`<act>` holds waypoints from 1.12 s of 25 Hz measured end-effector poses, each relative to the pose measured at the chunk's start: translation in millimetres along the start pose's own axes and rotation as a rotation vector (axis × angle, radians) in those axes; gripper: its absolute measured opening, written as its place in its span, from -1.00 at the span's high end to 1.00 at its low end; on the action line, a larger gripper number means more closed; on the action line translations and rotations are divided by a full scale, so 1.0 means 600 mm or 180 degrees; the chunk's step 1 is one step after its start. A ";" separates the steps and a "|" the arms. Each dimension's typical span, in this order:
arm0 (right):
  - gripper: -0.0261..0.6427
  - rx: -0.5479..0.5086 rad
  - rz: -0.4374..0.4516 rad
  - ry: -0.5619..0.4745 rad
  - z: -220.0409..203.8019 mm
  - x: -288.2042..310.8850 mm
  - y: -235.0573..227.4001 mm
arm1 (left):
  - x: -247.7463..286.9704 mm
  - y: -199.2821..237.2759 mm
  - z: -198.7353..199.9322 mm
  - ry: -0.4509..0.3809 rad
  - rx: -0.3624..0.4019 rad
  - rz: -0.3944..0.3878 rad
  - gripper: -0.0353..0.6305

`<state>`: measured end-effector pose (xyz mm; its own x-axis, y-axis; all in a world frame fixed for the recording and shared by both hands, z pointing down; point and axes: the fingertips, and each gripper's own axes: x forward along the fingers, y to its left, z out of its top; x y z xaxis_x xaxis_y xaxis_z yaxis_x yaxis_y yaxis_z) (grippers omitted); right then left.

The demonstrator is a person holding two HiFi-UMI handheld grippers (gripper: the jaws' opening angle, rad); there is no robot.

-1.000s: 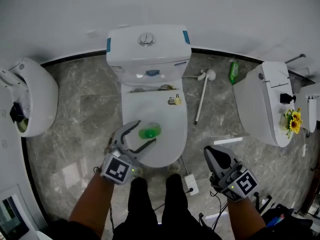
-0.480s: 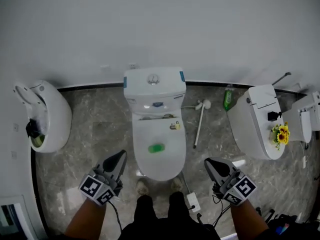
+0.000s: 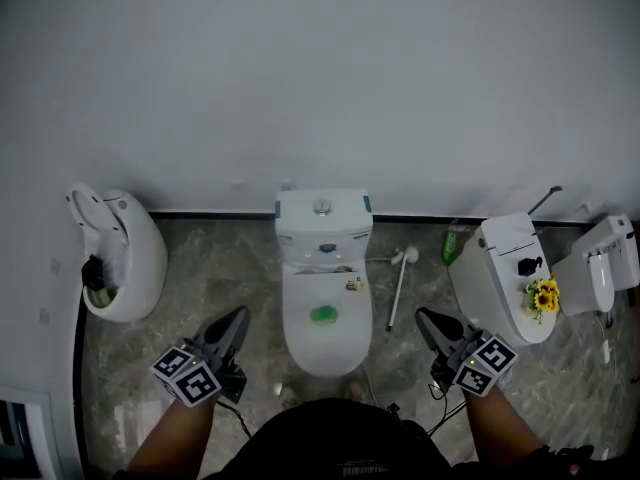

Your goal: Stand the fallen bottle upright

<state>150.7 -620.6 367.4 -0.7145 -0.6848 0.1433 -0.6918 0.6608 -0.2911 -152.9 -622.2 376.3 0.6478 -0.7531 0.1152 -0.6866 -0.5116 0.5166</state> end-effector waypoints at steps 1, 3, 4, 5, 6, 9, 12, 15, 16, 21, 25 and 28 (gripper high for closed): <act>0.91 0.0001 0.0009 -0.0021 0.011 -0.003 0.009 | -0.011 -0.008 0.011 0.0002 0.0041 0.0008 0.88; 0.91 0.0031 0.0032 -0.0056 0.032 -0.007 0.026 | -0.032 -0.022 0.028 0.0008 0.0126 0.0044 0.88; 0.91 0.0058 0.0036 -0.0073 0.043 -0.009 0.032 | -0.042 -0.028 0.037 -0.0005 0.0152 0.0064 0.88; 0.91 0.0082 0.0032 -0.0091 0.052 -0.011 0.037 | -0.051 -0.033 0.047 -0.0032 0.0163 0.0079 0.88; 0.91 0.0096 0.0022 -0.0107 0.061 -0.013 0.041 | -0.059 -0.037 0.056 -0.0073 0.0160 0.0089 0.88; 0.91 0.0072 -0.0004 -0.0116 0.077 -0.015 0.054 | -0.084 -0.044 0.071 -0.0195 0.0141 0.0102 0.88; 0.91 0.0075 0.0001 -0.0128 0.089 -0.018 0.067 | -0.105 -0.052 0.078 -0.0272 0.0104 0.0121 0.88; 0.91 0.0130 0.0002 -0.0201 0.102 -0.023 0.075 | -0.121 -0.055 0.077 -0.0312 0.0035 0.0116 0.88; 0.91 0.0133 0.0002 -0.0213 0.103 -0.026 0.078 | -0.125 -0.056 0.073 -0.0303 0.0039 0.0122 0.88; 0.91 0.0096 0.0019 -0.0146 0.086 -0.025 0.085 | -0.131 -0.062 0.063 -0.0239 0.0113 0.0166 0.88; 0.92 0.0058 -0.0003 -0.0117 0.074 -0.028 0.091 | -0.136 -0.057 0.050 -0.0203 0.0146 0.0171 0.88; 0.91 0.0034 -0.0035 -0.0125 0.075 -0.031 0.089 | -0.135 -0.057 0.047 -0.0178 0.0165 0.0167 0.88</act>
<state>131.9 -586.4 306.6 -0.7021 -0.7036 0.1093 -0.6982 0.6502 -0.2997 -191.4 -555.4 325.5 0.5922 -0.8005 0.0927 -0.7362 -0.4906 0.4662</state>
